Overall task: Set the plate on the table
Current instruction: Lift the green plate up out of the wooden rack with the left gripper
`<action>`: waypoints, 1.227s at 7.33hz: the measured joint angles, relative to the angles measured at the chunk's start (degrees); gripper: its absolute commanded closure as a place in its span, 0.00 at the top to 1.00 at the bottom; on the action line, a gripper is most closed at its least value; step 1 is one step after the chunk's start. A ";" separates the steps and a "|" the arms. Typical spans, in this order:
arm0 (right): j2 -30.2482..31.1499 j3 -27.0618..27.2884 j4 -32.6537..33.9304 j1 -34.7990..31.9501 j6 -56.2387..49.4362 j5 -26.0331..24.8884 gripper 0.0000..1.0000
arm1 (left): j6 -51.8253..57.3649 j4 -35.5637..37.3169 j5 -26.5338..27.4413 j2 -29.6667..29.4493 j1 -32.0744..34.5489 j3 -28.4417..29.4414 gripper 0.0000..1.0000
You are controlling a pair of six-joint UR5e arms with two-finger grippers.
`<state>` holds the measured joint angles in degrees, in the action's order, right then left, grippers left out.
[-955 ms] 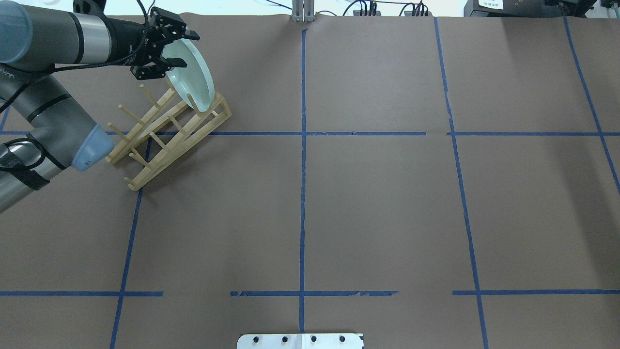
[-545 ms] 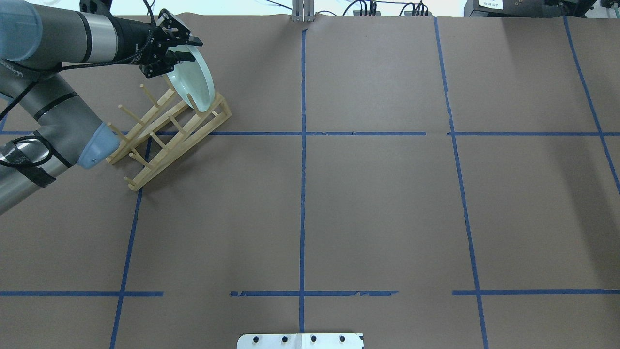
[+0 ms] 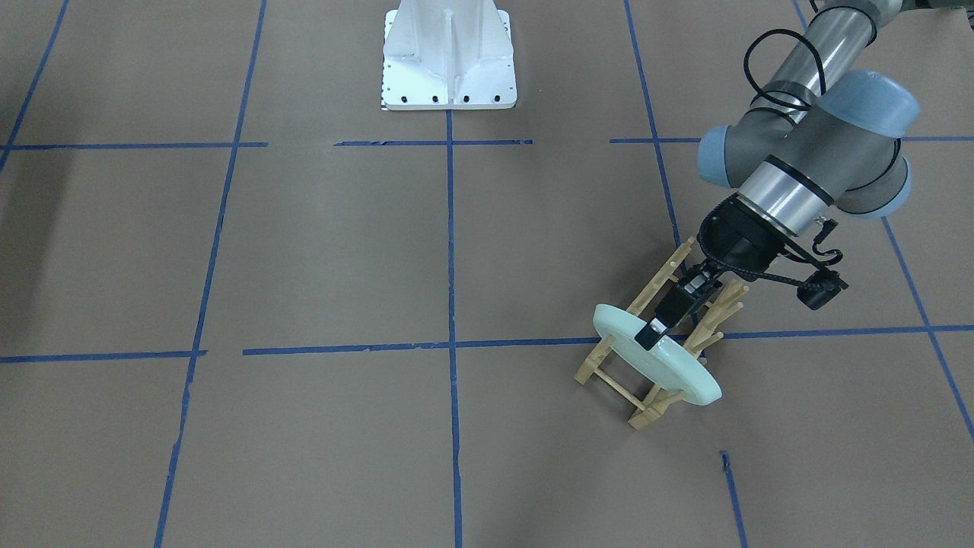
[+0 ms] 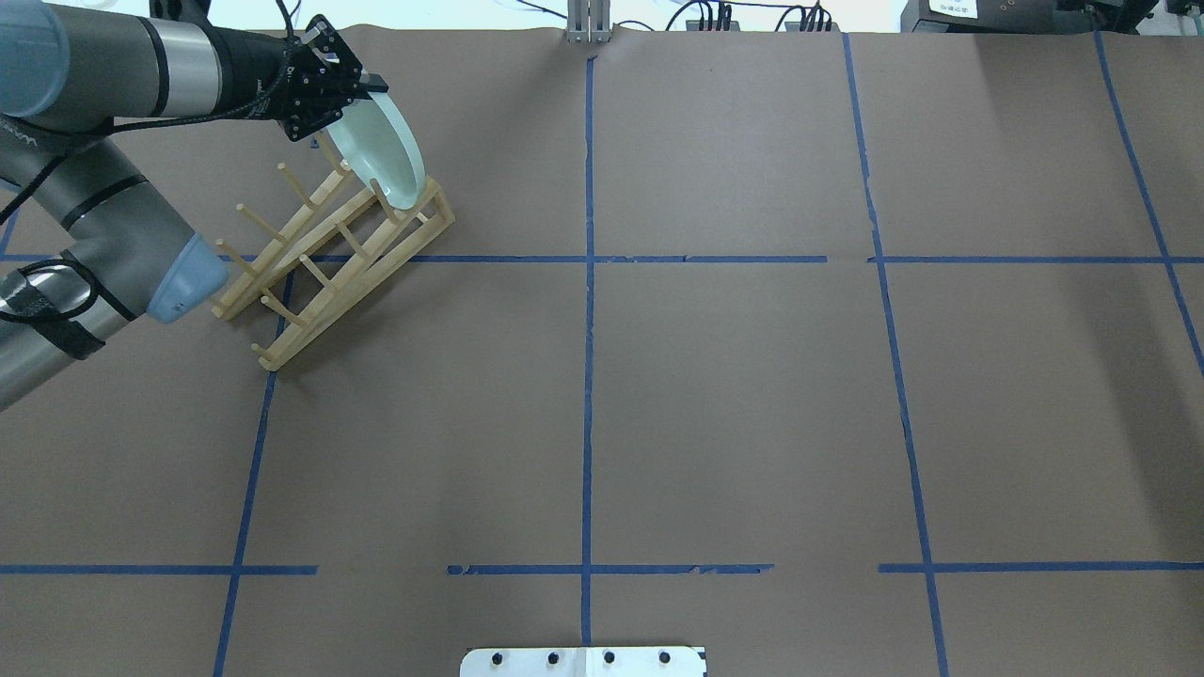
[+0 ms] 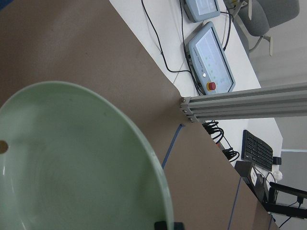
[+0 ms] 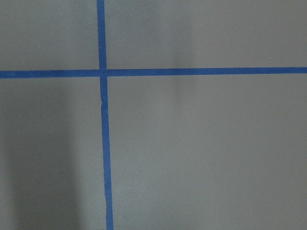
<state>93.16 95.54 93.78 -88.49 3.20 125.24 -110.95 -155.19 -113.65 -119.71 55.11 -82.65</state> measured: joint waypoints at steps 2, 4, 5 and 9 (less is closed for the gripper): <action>0.00 0.00 0.00 0.03 0.01 0.00 1.00 | -0.16 -1.11 -1.52 0.55 2.45 -1.44 0.00; 0.00 0.00 0.00 0.05 0.03 0.00 1.00 | -0.41 -1.07 -6.34 1.65 6.69 -3.62 0.00; 0.00 0.00 0.00 0.05 0.04 0.00 1.00 | -0.30 -0.14 -11.49 1.73 10.40 -4.47 0.00; 0.00 0.00 0.00 0.02 -0.01 0.00 1.00 | 3.42 17.36 -21.99 -0.02 16.33 -14.63 0.00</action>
<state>93.16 95.54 93.78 -88.47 3.19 125.24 -107.54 -137.82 -135.64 -119.73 71.44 -97.28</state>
